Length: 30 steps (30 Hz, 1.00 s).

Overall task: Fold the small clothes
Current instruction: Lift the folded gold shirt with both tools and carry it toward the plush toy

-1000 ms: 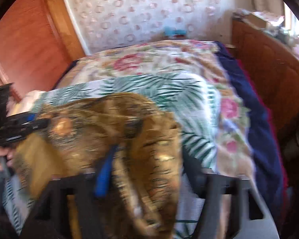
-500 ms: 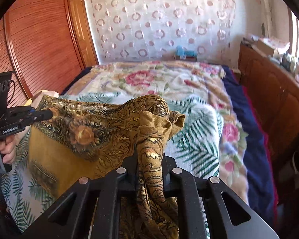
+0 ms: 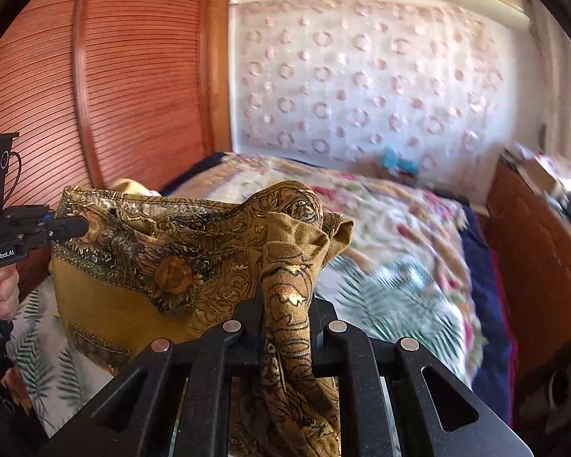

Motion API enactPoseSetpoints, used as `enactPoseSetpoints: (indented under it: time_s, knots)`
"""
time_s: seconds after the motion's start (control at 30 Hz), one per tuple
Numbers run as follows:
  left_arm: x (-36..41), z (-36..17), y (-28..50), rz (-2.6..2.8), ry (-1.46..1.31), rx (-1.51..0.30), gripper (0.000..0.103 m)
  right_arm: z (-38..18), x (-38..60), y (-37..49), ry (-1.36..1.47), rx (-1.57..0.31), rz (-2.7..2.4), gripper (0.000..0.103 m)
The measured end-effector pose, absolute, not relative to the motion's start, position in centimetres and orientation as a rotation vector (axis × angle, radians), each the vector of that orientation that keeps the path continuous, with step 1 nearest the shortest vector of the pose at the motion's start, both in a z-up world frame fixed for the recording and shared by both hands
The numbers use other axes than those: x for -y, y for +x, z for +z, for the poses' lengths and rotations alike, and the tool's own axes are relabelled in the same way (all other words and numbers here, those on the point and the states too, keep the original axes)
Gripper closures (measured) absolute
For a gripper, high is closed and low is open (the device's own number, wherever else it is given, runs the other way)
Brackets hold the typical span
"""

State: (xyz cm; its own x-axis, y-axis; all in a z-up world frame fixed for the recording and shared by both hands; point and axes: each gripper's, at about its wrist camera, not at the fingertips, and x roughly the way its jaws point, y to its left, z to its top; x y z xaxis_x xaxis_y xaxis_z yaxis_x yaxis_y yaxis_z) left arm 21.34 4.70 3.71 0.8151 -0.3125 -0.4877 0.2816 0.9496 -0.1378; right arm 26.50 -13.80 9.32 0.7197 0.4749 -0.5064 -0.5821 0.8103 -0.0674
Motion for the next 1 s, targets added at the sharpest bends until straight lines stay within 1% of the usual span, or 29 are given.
enactPoseSetpoints:
  time_s: [0.1,0.33,0.57,0.73,1.0]
  knots:
    - [-7.9,4.0,20.0,-0.258,-0.093,-0.507,0.093,9.3,10.6,27.2,-0.259,-0.468,0.653,0.09]
    - [-14.9,3.6,18.4,-0.099,-0.179,-0.448,0.093,9.5,2.8,33.2,-0.332,-0.396,0.781,0.09]
    - [-19.7,0.1,18.2,0.008,-0.256,-0.466,0.093,8.9,-3.8,37.4,-0.486,-0.347,0.874,0.09]
    - [-21.9,-3.0,18.0,0.07,-0.295,-0.507,0.093,7.2,-8.8,40.0,-0.596,-0.343,0.933,0.09]
    - [-23.4,-5.7,18.0,0.146,-0.277,-0.552,0.093,4.0,-13.4,44.7,-0.662,-0.391,0.982,0.089]
